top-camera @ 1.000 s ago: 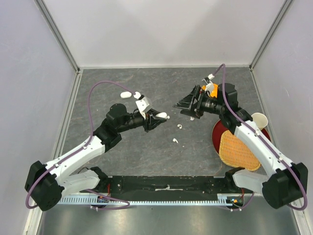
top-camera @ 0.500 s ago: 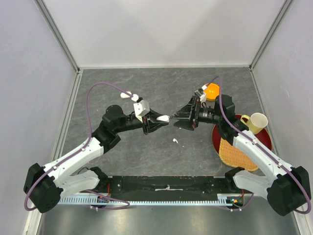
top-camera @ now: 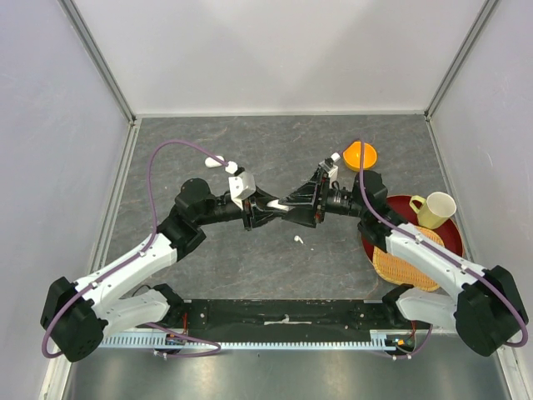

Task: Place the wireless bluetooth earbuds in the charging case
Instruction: Pick up the charging case at the center of the board.

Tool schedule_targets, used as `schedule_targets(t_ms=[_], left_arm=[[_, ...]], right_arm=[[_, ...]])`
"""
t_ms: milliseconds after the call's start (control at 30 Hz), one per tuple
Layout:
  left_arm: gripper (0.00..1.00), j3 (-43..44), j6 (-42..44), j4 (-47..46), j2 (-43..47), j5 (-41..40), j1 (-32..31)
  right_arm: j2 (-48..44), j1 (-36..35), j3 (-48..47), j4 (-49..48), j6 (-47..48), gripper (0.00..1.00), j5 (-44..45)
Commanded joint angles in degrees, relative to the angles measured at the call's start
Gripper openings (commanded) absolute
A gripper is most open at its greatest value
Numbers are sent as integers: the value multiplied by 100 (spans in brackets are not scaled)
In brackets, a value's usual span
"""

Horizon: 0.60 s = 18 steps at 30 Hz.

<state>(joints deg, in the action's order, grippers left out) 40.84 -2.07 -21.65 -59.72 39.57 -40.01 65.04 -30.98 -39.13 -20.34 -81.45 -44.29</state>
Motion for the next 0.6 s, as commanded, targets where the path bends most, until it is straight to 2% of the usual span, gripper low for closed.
schedule_targets(t_ms=[0, 267, 333, 567], left_arm=[[2, -15, 136, -261, 22, 156, -24], [2, -23, 198, -226, -39, 103, -24], [2, -15, 198, -217, -66, 95, -24], [2, 29, 198, -199, -153, 104, -33]], right_arm=[[114, -118, 152, -962, -661, 82, 210], [106, -242, 125, -867, -706, 71, 360], [106, -242, 143, -849, -714, 62, 386], [185, -250, 152, -954, -802, 52, 334]])
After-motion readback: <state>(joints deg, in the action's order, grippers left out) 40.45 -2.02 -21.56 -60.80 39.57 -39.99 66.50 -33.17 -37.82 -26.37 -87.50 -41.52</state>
